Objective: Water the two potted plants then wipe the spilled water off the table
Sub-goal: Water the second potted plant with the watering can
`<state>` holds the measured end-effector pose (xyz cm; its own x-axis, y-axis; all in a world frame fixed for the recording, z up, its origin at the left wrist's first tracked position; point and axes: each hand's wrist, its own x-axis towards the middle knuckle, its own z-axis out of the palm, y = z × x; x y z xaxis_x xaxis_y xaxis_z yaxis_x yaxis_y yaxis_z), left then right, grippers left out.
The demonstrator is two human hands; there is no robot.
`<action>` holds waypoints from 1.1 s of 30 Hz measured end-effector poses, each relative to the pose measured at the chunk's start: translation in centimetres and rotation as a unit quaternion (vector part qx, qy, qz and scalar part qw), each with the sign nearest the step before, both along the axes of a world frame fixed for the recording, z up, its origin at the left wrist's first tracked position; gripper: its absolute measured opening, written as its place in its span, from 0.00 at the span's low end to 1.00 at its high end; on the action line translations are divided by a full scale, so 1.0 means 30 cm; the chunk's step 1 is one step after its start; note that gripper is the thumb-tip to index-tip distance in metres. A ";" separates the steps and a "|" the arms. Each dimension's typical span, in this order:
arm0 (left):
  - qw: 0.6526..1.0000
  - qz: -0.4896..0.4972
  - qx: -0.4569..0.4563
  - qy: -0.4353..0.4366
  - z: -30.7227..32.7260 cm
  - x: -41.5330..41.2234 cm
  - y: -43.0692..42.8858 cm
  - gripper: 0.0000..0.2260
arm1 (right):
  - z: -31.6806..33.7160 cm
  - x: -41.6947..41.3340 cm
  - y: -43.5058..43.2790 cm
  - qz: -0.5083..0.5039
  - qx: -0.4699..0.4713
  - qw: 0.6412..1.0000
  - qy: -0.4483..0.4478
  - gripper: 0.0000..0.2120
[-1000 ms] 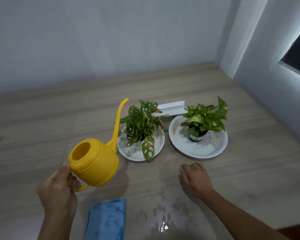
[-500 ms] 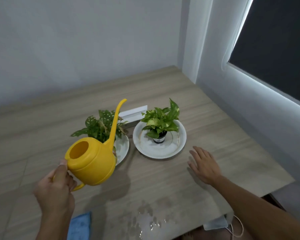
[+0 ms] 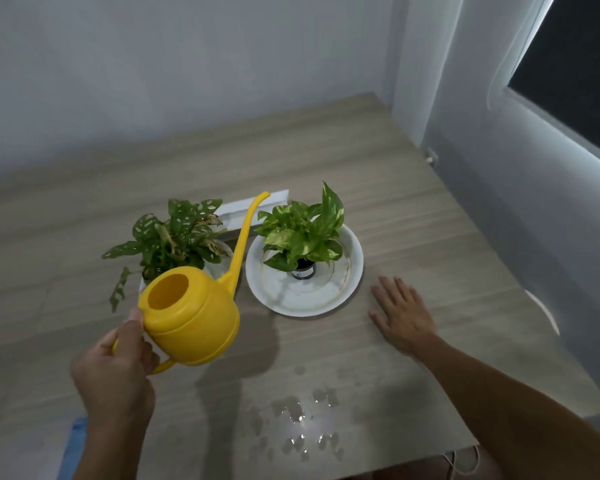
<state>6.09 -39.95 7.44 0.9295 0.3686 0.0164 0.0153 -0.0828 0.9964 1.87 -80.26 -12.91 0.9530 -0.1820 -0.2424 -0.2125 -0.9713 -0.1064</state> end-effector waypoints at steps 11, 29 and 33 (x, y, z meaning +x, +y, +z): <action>0.998 0.014 0.050 0.018 0.066 0.002 -0.070 0.19 | -0.114 0.022 -0.019 -0.033 0.014 0.999 -0.033 0.34; 0.987 -0.009 0.157 0.037 0.214 -0.012 -0.102 0.22 | -0.124 0.025 0.027 -0.035 0.015 0.998 -0.048 0.35; 0.984 -0.011 0.170 0.045 0.233 -0.017 -0.106 0.23 | -0.125 0.023 0.030 -0.032 0.017 0.998 -0.060 0.36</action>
<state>5.59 -43.13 14.43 0.9402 0.3365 0.0520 0.0973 -0.4120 0.9060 2.57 -79.37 -16.65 0.9622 -0.2372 -0.1340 -0.2579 -0.9516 -0.1671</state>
